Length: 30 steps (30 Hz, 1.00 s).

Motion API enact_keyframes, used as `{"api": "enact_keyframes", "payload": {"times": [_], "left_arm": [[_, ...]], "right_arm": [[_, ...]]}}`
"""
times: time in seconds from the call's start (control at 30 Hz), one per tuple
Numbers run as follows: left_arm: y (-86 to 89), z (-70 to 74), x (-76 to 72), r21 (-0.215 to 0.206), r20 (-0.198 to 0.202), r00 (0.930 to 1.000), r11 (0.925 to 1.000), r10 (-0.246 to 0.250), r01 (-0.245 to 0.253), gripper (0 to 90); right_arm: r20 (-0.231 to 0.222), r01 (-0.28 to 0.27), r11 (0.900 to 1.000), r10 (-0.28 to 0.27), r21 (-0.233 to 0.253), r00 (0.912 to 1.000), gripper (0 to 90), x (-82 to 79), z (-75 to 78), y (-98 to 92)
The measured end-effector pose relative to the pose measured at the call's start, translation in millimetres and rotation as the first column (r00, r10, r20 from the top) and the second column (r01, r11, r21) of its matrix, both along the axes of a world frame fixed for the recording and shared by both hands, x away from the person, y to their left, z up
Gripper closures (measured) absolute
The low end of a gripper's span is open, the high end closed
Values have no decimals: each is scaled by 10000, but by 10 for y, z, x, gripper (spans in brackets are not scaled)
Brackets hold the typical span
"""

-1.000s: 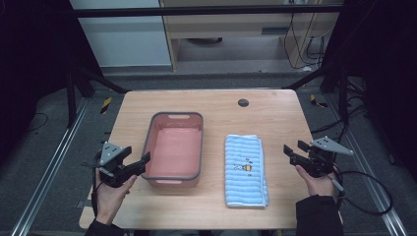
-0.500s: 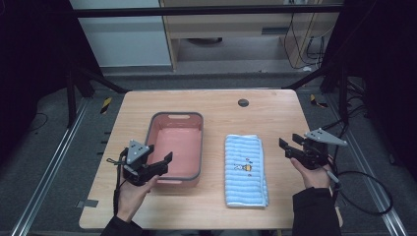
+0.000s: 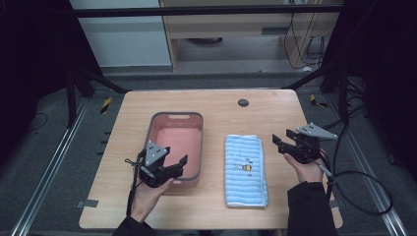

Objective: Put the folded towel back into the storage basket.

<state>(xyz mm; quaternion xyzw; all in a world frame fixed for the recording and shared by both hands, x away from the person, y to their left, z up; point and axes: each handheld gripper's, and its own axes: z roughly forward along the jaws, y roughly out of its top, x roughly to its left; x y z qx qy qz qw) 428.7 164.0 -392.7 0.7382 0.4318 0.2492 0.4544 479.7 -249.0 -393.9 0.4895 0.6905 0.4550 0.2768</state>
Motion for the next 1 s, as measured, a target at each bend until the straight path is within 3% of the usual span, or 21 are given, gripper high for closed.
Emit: {"api": "enact_keyframes", "payload": {"times": [0.17, 0.67, 0.83, 1.0], "left_arm": [[-153, -10, -25, -61, 118, 9996, 9997, -250, 251, 340], [-691, -135, -103, 214, -243, 9919, 9919, -1243, 1249, 343], [-795, -191, -111, 421, -348, 9893, 9888, -1415, 1429, 345], [-858, -227, -113, 367, -433, 9881, 9881, -1475, 1492, 351]], "right_arm": [[-46, -45, 10000, 45, -33, 10000, 424, 58, -10, 48], [-280, -158, 9999, 159, 37, 9995, 407, 243, -75, 102], [-320, -124, 9999, 127, 101, 9994, 409, 291, -101, 90], [-381, -151, 9996, 160, 219, 9991, 408, 346, -140, 103]]}}
